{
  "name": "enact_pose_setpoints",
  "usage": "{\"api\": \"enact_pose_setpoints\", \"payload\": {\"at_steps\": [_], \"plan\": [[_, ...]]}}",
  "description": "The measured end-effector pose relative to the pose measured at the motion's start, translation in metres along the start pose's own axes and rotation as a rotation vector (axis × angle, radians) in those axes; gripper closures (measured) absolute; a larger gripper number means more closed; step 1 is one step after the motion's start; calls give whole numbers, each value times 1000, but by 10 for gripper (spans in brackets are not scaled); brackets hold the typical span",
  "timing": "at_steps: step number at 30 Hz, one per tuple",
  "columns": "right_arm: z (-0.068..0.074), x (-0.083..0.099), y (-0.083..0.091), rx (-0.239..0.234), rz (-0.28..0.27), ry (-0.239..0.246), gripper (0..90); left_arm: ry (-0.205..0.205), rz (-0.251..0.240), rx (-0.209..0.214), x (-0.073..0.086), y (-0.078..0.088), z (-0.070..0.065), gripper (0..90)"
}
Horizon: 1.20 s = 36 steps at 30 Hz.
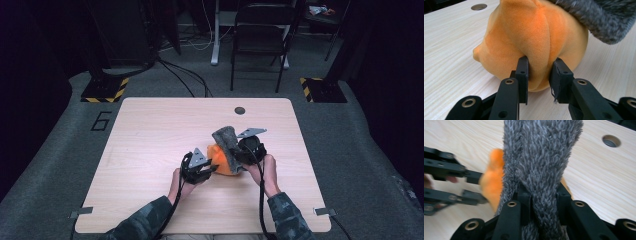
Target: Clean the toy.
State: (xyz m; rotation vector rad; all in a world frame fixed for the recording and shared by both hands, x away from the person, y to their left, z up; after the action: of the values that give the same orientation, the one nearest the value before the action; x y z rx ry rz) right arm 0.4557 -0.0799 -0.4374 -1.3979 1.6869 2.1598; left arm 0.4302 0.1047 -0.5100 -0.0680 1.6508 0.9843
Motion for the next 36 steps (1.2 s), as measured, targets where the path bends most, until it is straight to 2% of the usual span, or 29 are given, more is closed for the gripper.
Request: {"api": "enact_pose_setpoints", "payload": {"at_steps": [2,8,12,16,21,25,26,29,30,33,34,35,36], "plan": [[-5,2,-2,-2,14,-16,723,7,2,3,0,0,0,699],[-18,9,-4,52,58,-21,722,-3,-6,-2,-1,-1,-2,699],[-30,16,-9,57,88,-57,721,2,-6,7,0,-1,-1,699],[-40,23,-15,87,118,-79,721,-2,-4,2,0,0,-2,699],[-53,38,-29,123,183,-97,723,1,-12,2,1,-1,-1,700],[-61,47,-42,130,245,-122,727,8,-5,6,2,0,1,700],[-62,48,-43,128,246,-122,730,14,-11,3,2,0,1,700],[-60,42,-33,144,215,-106,737,15,-11,0,2,1,2,700],[-59,36,-24,140,170,-98,738,17,-11,0,2,1,2,700],[-53,21,2,110,71,-103,738,21,-11,0,2,1,3,700],[-47,14,13,79,24,-105,738,22,-11,1,3,1,4,700],[-44,10,19,61,1,-104,738,21,-10,1,3,1,4,699],[-44,10,19,61,1,-104,738,21,-10,1,3,1,4,699]]}}
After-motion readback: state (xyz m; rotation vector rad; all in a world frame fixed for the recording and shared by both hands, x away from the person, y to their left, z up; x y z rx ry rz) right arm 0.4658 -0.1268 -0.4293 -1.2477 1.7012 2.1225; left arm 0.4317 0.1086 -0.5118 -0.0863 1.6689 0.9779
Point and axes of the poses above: each handheld gripper's, and its own axes: y roughly backward along the jaws, x roughly out of its underside, z roughly to its left, the point moved 3 cm from there along -y, roughly forward along the jaws, and after that the axes turned 4 degrees about z, right-handed, at the moved point
